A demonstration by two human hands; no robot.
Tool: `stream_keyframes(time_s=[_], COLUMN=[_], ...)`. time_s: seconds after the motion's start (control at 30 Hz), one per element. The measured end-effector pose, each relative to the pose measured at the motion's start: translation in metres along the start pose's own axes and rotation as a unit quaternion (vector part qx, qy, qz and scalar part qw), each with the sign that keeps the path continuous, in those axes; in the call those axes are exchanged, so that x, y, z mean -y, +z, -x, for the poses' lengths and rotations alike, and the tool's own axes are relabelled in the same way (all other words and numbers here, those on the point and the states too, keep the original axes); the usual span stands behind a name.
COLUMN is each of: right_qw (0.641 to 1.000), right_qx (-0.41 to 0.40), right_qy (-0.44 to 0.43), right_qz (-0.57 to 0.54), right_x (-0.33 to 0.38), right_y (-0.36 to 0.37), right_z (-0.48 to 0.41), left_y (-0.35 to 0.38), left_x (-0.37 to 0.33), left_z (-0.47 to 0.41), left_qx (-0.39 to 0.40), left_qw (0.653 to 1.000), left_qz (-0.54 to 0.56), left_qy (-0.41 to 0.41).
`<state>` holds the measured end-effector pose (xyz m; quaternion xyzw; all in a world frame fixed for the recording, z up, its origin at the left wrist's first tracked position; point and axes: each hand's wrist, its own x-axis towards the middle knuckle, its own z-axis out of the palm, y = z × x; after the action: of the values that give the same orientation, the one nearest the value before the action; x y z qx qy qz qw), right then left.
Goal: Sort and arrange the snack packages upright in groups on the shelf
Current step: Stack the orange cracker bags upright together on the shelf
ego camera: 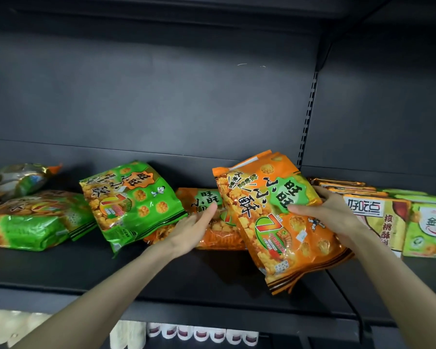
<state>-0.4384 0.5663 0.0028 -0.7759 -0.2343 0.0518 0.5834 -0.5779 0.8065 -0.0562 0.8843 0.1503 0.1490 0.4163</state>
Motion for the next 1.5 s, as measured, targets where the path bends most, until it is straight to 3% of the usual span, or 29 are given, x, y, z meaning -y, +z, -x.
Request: stream_keyframes(time_s=[0.07,0.13,0.23,0.33,0.53,0.7,0.87,0.93,1.03,1.17,1.5], right_qw=[1.000,1.000,1.000,1.000,0.999,0.999,1.000,1.000,1.000,0.999,0.998], right_qx=[-0.013,-0.021,-0.023,-0.020,-0.007,0.005,0.010,0.013,0.012,0.020,0.029], right_qy=[-0.003,-0.005,-0.008,-0.011,-0.028,-0.032,-0.024,-0.024,-0.025,-0.027,-0.051], right_qz=[-0.003,-0.007,-0.009,-0.010,-0.015,-0.012,-0.010,-0.002,0.005,0.013,0.021], right_x=[0.002,0.003,0.002,0.002,0.008,0.010,0.006,0.004,0.004,0.006,0.005], right_y=[-0.006,-0.010,-0.013,-0.013,-0.006,-0.002,-0.003,-0.003,-0.005,-0.005,-0.007], right_z=[0.002,0.005,0.007,0.008,0.003,0.003,0.003,0.003,0.003,0.003,0.006], left_y=[0.001,0.000,-0.010,-0.024,-0.034,-0.039,-0.037,-0.043,-0.051,-0.052,-0.041], left_x=[-0.003,-0.008,-0.011,0.000,0.011,-0.002,0.026,0.034,0.036,0.032,0.023], left_z=[-0.006,-0.011,-0.021,-0.028,-0.020,-0.021,-0.039,-0.046,-0.054,-0.054,-0.037], left_qx=[0.006,-0.044,-0.159,-0.116,-0.135,-0.094,0.002,0.031,-0.021,-0.040,-0.036], left_qw=[0.999,0.997,0.965,0.943,0.887,0.850,0.902,0.923,0.963,0.969,0.992], left_qz=[0.044,0.031,-0.172,-0.305,-0.441,-0.513,-0.380,-0.316,-0.169,-0.084,-0.041], left_qy=[0.018,0.055,0.121,0.067,0.033,-0.069,-0.206,-0.218,-0.208,-0.229,-0.117])
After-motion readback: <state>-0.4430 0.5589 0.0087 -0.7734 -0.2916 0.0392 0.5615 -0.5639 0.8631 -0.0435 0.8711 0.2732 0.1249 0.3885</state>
